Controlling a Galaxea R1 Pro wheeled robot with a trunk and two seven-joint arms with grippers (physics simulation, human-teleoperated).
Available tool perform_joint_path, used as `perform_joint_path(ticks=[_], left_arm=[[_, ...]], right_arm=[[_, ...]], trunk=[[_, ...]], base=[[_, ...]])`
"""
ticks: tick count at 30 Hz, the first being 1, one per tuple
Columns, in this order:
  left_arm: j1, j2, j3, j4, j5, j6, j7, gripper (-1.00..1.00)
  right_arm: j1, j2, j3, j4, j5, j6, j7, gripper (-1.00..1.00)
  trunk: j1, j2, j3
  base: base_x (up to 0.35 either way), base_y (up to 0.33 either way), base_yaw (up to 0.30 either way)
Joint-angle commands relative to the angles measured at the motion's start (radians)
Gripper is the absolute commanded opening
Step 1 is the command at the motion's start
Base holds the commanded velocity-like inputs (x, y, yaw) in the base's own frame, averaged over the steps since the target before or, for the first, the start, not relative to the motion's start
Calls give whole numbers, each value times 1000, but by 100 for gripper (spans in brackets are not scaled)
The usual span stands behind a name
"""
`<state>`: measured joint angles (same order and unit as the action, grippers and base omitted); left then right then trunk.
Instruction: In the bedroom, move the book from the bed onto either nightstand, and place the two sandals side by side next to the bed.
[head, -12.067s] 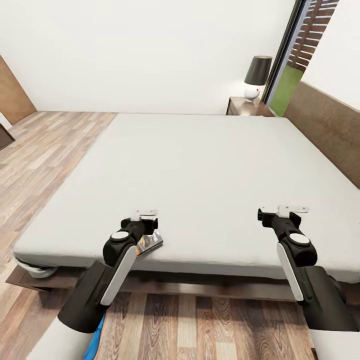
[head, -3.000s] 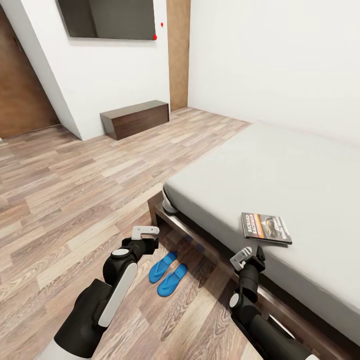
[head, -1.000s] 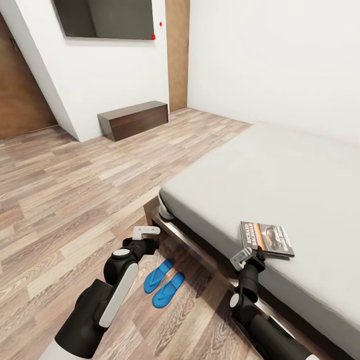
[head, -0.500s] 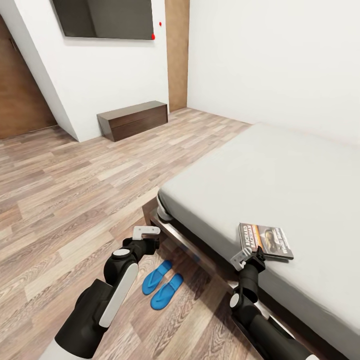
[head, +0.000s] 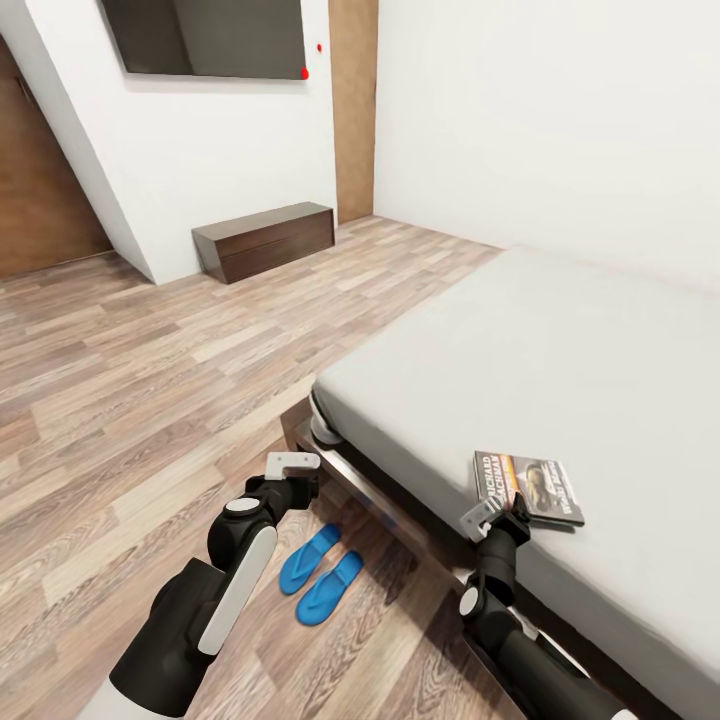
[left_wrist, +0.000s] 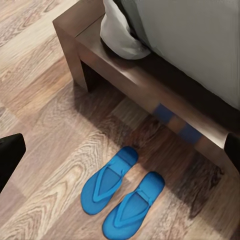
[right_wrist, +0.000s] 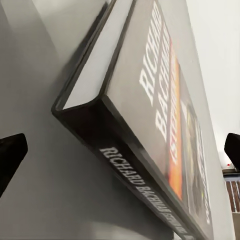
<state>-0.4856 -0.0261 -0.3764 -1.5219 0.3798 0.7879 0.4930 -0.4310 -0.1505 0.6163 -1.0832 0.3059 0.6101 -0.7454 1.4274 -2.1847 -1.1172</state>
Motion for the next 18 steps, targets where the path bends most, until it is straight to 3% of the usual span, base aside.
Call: perform_joint_path(ticks=[1, 18], left_arm=[[-1, 0, -1, -1, 10, 2, 10, 100], [-1, 0, -2, -1, 9, 2, 10, 100]], right_arm=[[-2, -1, 2, 0, 9, 9, -3, 100], [-2, -3, 2, 0, 9, 8, -3, 100]], trunk=[[0, 0, -1], [0, 0, -1]], base=[[38, -42, 0], [5, -5, 0]])
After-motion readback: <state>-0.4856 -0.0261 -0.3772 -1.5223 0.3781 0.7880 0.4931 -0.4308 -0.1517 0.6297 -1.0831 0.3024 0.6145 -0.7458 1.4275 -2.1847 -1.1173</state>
